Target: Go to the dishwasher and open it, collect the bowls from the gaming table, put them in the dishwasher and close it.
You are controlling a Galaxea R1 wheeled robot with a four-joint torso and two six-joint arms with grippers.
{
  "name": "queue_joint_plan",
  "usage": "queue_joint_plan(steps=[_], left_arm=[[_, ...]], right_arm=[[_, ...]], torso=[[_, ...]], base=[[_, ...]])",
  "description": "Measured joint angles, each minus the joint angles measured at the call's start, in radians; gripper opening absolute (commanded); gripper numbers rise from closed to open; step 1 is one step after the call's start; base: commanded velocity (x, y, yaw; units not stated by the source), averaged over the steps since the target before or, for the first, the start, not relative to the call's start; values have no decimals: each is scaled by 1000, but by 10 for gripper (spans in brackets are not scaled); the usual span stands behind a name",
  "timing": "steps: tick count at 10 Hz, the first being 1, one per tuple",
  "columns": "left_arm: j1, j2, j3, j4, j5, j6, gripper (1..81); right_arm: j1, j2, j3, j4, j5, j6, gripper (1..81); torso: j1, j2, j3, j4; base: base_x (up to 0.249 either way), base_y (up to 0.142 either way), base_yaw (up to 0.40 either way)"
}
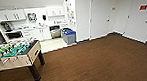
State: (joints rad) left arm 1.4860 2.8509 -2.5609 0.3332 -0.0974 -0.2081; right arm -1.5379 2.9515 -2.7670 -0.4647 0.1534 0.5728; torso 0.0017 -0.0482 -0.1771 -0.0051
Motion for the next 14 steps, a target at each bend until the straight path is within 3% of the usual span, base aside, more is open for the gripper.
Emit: queue_joint_plan(steps=[14], left_arm=[[2,0,0,0,0,0,10]], right_arm=[[0,0,0,0,0,-1,10]], torso=[[0,0,0,0]], base=[[108,0,0]])
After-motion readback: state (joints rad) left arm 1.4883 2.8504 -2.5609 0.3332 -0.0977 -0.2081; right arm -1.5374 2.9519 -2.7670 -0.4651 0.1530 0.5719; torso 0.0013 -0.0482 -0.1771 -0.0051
